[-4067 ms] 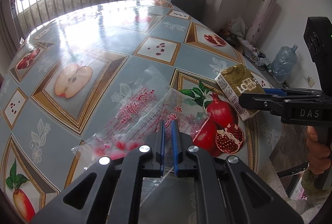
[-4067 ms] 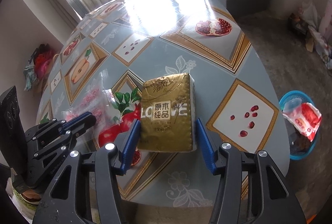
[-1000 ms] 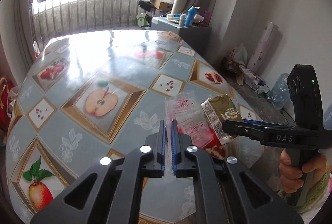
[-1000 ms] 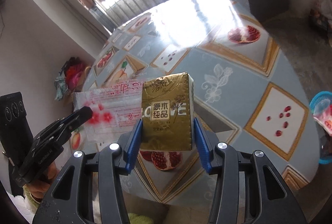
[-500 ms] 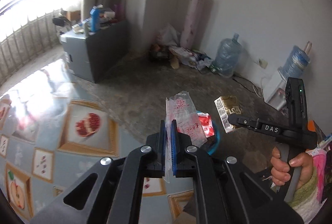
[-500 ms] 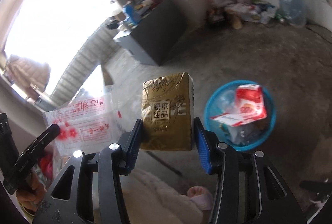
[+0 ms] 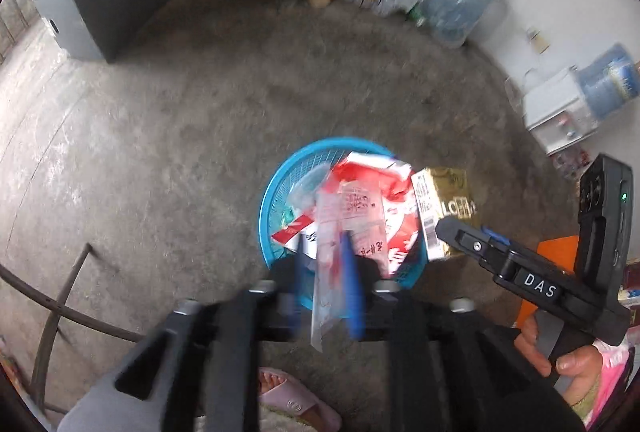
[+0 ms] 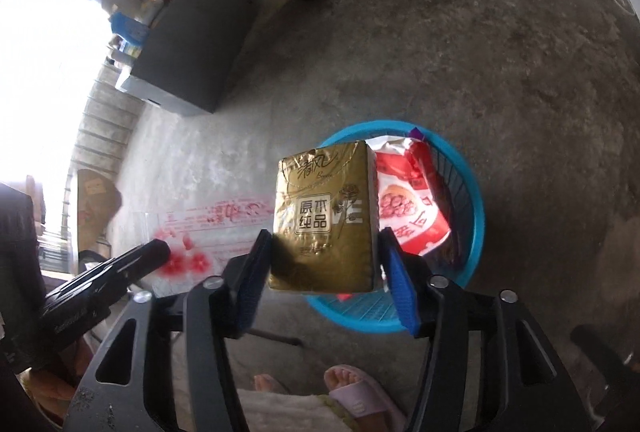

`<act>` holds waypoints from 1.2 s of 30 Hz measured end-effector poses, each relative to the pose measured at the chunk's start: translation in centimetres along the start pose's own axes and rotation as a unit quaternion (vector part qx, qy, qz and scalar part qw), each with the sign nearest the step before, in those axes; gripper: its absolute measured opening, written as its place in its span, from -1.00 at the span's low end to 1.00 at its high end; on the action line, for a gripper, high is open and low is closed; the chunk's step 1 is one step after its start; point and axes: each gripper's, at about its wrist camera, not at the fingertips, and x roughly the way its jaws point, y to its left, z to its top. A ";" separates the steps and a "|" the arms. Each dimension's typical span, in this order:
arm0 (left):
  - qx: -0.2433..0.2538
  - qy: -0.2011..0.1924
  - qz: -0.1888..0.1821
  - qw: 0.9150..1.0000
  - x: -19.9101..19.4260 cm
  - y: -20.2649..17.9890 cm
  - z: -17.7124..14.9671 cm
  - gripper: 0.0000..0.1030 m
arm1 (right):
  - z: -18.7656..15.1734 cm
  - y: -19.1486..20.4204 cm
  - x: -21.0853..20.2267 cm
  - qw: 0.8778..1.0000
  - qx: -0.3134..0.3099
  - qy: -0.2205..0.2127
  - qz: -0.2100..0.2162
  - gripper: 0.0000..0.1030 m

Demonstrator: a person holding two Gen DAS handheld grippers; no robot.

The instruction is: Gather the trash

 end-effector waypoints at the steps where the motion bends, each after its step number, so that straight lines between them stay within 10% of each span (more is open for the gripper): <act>1: -0.001 0.009 0.002 1.000 0.9 -0.3 0.5 -0.22 | 0.3 -0.6 1.2 1.000 0.003 0.013 0.000 0.18; 10: -0.017 -0.011 -0.009 1.000 0.2 -0.7 -0.7 -0.11 | -2.4 -2.5 -0.5 0.999 0.040 -0.019 -0.003 0.21; 18: 0.026 -0.114 0.004 0.993 -8.8 -1.9 -4.0 0.20 | -5.9 1.2 -6.8 0.994 0.001 -0.105 -0.023 0.30; 30: -0.007 -0.293 0.078 0.953 -25.7 2.0 -17.5 0.89 | -11.9 11.5 -14.6 0.968 -0.161 -0.190 -0.037 0.75; 36: -0.074 -0.332 0.141 0.930 -30.0 5.0 -24.4 0.89 | -15.9 16.4 -15.5 0.948 -0.237 -0.210 -0.039 0.84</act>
